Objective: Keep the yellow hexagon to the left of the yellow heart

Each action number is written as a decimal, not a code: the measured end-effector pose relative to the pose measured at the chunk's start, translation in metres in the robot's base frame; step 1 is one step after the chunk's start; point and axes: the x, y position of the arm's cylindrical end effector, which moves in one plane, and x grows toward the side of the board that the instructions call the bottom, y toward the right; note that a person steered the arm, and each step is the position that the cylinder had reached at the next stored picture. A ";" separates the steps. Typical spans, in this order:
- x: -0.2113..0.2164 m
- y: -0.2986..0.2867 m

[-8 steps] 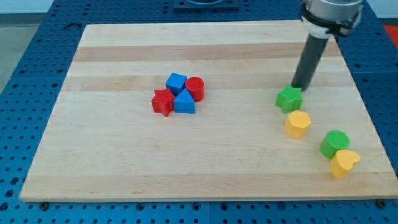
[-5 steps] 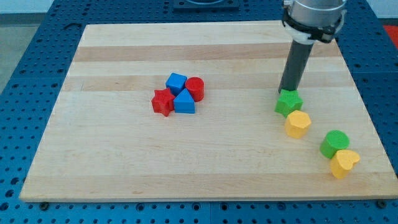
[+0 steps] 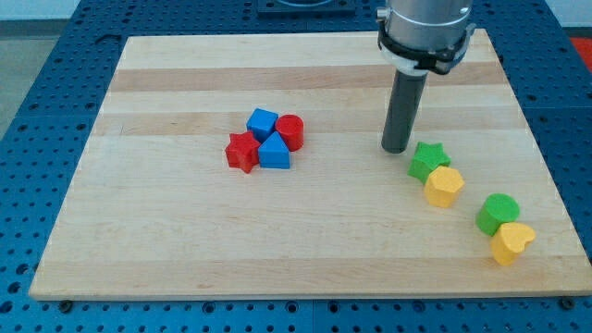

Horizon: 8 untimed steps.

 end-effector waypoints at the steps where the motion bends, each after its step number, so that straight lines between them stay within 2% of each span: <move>1: 0.013 0.000; 5: -0.011 0.035; 8: 0.047 0.062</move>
